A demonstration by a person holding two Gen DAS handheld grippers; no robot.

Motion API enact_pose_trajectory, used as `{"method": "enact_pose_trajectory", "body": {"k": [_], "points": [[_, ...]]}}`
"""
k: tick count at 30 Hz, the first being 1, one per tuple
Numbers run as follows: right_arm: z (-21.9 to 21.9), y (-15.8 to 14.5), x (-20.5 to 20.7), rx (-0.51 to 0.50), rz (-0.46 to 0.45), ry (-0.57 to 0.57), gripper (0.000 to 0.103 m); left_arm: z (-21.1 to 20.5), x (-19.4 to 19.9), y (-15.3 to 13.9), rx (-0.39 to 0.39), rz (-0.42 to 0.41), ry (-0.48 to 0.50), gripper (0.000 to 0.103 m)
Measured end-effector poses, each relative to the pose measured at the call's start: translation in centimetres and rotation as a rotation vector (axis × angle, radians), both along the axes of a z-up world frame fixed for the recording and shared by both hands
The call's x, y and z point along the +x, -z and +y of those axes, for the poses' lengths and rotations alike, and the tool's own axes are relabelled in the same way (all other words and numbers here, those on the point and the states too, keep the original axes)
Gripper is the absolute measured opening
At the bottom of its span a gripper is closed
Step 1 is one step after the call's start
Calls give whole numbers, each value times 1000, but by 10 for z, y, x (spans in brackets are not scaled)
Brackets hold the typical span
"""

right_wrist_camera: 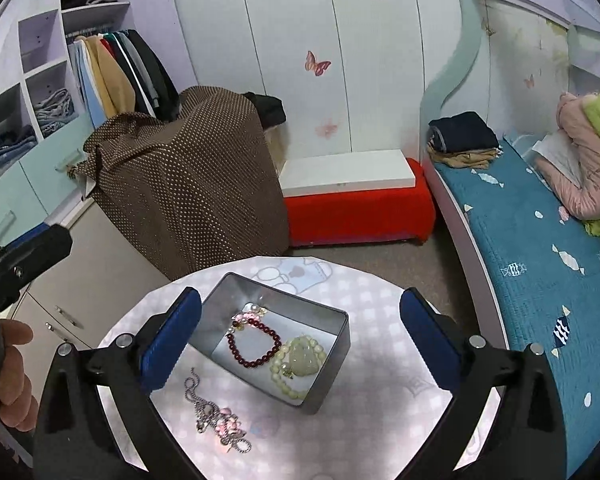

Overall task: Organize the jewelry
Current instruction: 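Carry bracelet and pendant into the grey box and open both grippers, then move both grippers back over the silver chain with pink charms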

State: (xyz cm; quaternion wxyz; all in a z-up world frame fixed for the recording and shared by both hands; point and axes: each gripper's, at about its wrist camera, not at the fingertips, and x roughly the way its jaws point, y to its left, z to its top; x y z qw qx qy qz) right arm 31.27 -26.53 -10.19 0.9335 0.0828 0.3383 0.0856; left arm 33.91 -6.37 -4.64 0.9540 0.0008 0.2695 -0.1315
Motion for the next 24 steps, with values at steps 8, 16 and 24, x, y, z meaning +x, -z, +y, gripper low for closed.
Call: {"method": "enact_pose_trajectory", "body": {"k": [8, 16, 24], "points": [[5, -21, -38, 4, -69, -9, 96, 20, -44, -1, 7, -36, -53, 98], [11, -25, -75, -14, -100, -26, 96, 41, -72, 23, 6, 1, -109, 98], [13, -3, -97, -31, -56, -28, 96, 53, -86, 59, 22, 71, -136, 98]]}}
